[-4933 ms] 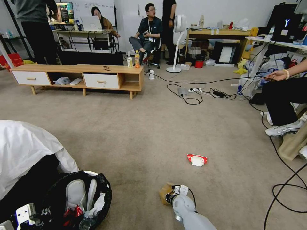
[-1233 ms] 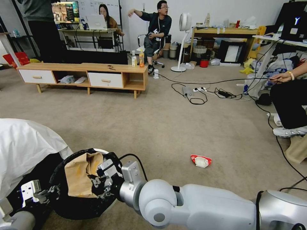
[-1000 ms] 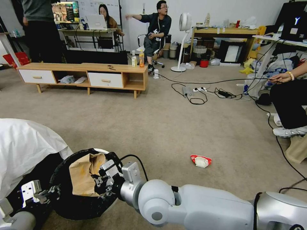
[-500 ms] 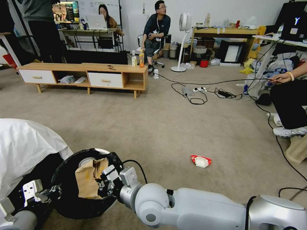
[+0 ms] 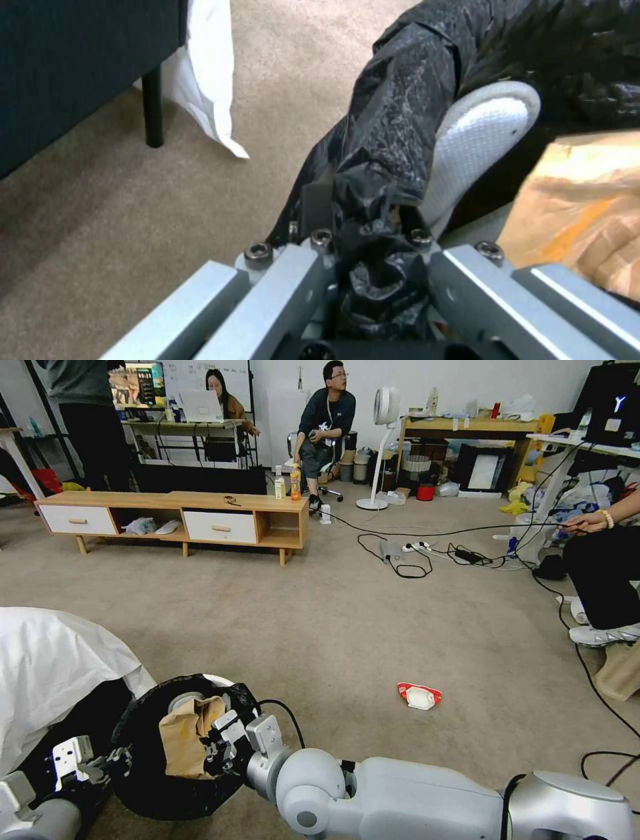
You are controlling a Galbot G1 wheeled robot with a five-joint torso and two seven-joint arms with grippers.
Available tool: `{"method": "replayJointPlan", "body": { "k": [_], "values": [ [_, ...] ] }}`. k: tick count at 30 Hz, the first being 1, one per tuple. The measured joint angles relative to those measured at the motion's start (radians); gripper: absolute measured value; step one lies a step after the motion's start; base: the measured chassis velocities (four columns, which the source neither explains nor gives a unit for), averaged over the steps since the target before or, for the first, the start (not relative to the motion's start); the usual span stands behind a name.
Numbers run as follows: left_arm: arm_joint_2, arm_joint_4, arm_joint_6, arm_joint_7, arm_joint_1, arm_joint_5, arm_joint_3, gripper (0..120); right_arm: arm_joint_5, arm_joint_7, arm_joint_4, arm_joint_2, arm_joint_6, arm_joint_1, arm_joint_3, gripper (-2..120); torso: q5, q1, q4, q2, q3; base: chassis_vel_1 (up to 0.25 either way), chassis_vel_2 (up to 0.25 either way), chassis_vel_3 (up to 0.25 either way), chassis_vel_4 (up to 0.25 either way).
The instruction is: Pick up the trash bin and place the garbage on the floor into it.
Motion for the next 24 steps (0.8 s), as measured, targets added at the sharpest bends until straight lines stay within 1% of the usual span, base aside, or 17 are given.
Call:
{"method": "replayJointPlan", "body": {
  "k": [1, 3, 4, 7, 8, 10, 11, 12, 14, 16, 17, 18, 19, 20, 21, 22, 24],
  "values": [
    [0.000, 0.000, 0.000, 0.000, 0.000, 0.000, 0.000, 1, 0.000, 0.000, 0.000, 0.000, 0.000, 0.000, 0.000, 7, 0.0000, 0.000, 0.0000, 0.000, 0.000, 0.000, 0.000, 0.000, 0.000],
    [0.000, 0.002, 0.000, 0.002, 0.000, 0.003, 0.001, 1, 0.000, 0.000, 0.006, -0.003, 0.000, -0.001, 0.006, 19, 0.0000, 0.000, -0.0001, 0.000, 0.000, 0.000, 0.000, 0.000, 0.000],
    [0.000, 0.002, 0.000, 0.002, 0.000, 0.003, 0.001, 1, 0.000, 0.000, 0.006, -0.003, 0.000, -0.001, 0.006, 19, 0.0000, 0.000, -0.0001, 0.000, 0.000, 0.000, 0.000, 0.000, 0.000],
    [-0.002, 0.003, 0.000, 0.003, 0.000, 0.008, 0.003, 1, 0.002, 0.001, 0.014, -0.008, 0.001, 0.007, 0.011, 33, 0.0000, 0.000, -0.0001, 0.000, 0.000, 0.000, 0.000, 0.000, 0.000],
    [-0.002, 0.003, 0.000, 0.003, 0.000, 0.008, 0.003, 1, 0.002, 0.001, 0.014, -0.008, 0.001, 0.007, 0.011, 33, 0.0000, 0.000, -0.0001, 0.000, 0.000, 0.000, 0.000, 0.000, 0.000],
    [-0.001, 0.005, 0.000, -0.001, 0.001, 0.012, 0.001, 1, 0.005, 0.003, 0.019, -0.012, 0.001, 0.013, 0.016, 44, 0.0001, 0.000, 0.0000, 0.000, 0.000, 0.000, 0.000, 0.000, 0.000],
    [-0.001, 0.005, 0.000, -0.001, 0.001, 0.012, 0.001, 1, 0.005, 0.003, 0.019, -0.012, 0.001, 0.013, 0.016, 44, 0.0001, 0.000, 0.0000, 0.000, 0.000, 0.000, 0.000, 0.000, 0.000],
    [-0.001, 0.005, 0.000, -0.001, 0.001, 0.012, 0.001, 1, 0.007, 0.003, 0.023, -0.013, 0.001, 0.016, 0.018, 48, 0.0000, 0.000, 0.0001, 0.000, 0.000, 0.000, 0.000, 0.000, 0.000],
    [-0.001, 0.005, 0.000, -0.001, 0.001, 0.012, 0.001, 1, 0.007, 0.003, 0.024, -0.013, 0.001, 0.017, 0.019, 51, 0.0000, 0.000, 0.0001, 0.000, 0.000, 0.000, 0.000, 0.000, 0.000],
    [0.002, 0.006, 0.000, 0.000, 0.001, 0.011, -0.001, 1, 0.010, 0.003, 0.029, -0.015, 0.001, 0.019, 0.023, 64, 0.0001, 0.000, 0.0000, 0.000, 0.000, 0.000, 0.000, 0.000, 0.000],
    [0.002, 0.006, 0.000, 0.000, 0.001, 0.011, -0.001, 1, 0.010, 0.003, 0.029, -0.015, 0.001, 0.019, 0.023, 64, 0.0001, 0.000, 0.0000, 0.000, 0.000, 0.000, 0.000, 0.000, 0.000],
    [0.003, 0.007, 0.000, 0.000, 0.002, 0.011, -0.001, 1, 0.010, 0.004, 0.033, -0.017, 0.001, 0.019, 0.026, 70, 0.0000, 0.000, 0.0000, 0.000, 0.000, 0.000, 0.000, 0.000, 0.000],
    [0.004, 0.008, 0.000, 0.000, 0.002, 0.012, -0.001, 1, 0.011, 0.004, 0.034, -0.017, 0.001, 0.019, 0.026, 72, 0.0000, 0.000, 0.0001, 0.000, 0.000, 0.000, 0.000, 0.000, 0.000],
    [0.004, 0.008, 0.000, 0.000, 0.002, 0.012, -0.001, 1, 0.012, 0.005, 0.036, -0.018, 0.001, 0.019, 0.028, 80, 0.0000, 0.000, 0.0001, 0.000, 0.000, 0.000, 0.000, 0.000, 0.000],
    [0.004, 0.008, 0.000, 0.000, 0.002, 0.012, -0.001, 1, 0.012, 0.005, 0.036, -0.018, 0.001, 0.019, 0.028, 80, 0.0000, 0.000, 0.0001, 0.000, 0.000, 0.000, 0.000, 0.000, 0.000],
    [0.005, 0.011, 0.000, 0.000, 0.002, 0.011, -0.001, 1, 0.016, 0.008, 0.044, -0.023, 0.000, 0.019, 0.034, 86, 0.0000, 0.000, 0.0000, 0.000, 0.000, 0.000, 0.000, 0.000, 0.000],
    [0.006, 0.012, 0.000, 0.001, 0.001, 0.011, -0.001, 1, 0.019, 0.010, 0.050, -0.027, -0.002, 0.020, 0.037, 90, 0.0000, 0.000, 0.0000, 0.000, 0.000, 0.000, 0.000, 0.000, 0.000]
  ]
}}
